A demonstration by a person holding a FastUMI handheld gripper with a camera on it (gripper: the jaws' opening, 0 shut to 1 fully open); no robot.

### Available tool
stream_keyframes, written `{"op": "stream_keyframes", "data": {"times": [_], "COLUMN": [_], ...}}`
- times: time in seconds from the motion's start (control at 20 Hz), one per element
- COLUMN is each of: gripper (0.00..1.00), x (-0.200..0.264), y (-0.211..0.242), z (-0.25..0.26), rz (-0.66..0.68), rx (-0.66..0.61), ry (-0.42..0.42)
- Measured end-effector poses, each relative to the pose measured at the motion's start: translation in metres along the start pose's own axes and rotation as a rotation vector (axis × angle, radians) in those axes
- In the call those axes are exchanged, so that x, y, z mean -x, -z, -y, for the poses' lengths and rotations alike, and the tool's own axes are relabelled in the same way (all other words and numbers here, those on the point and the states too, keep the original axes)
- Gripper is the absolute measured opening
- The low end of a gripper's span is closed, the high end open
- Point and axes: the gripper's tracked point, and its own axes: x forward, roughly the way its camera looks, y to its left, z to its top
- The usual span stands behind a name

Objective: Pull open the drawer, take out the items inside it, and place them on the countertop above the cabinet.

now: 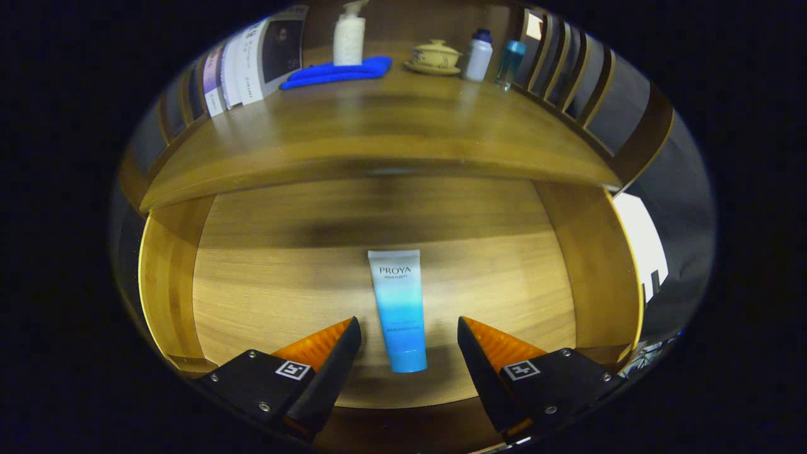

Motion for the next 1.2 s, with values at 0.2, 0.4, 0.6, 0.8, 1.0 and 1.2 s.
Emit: {"op": "stream_keyframes", "data": {"times": [0.2,0.4,0.6,0.8,1.0,1.2], "gripper": [0.94,0.77,0.49,0.42,0.41,0.41], "x": [-0.01,-0.021,-0.023,-0.017,-0.005,0.021], "y": [0.001,0.007,0.005,0.01,0.008,0.001], "z": [0.006,0.0,0.005,0.008,0.009,0.016], "rz": [-0.048,-0.081,-0.053,-0.045,0.012,0.087], "rx": [-0.059,-0.111,-0.079,-0.04,-0.051,-0.032], "ry": [-0.012,-0.061,-0.045,-0.013,-0.017,0.0]}}
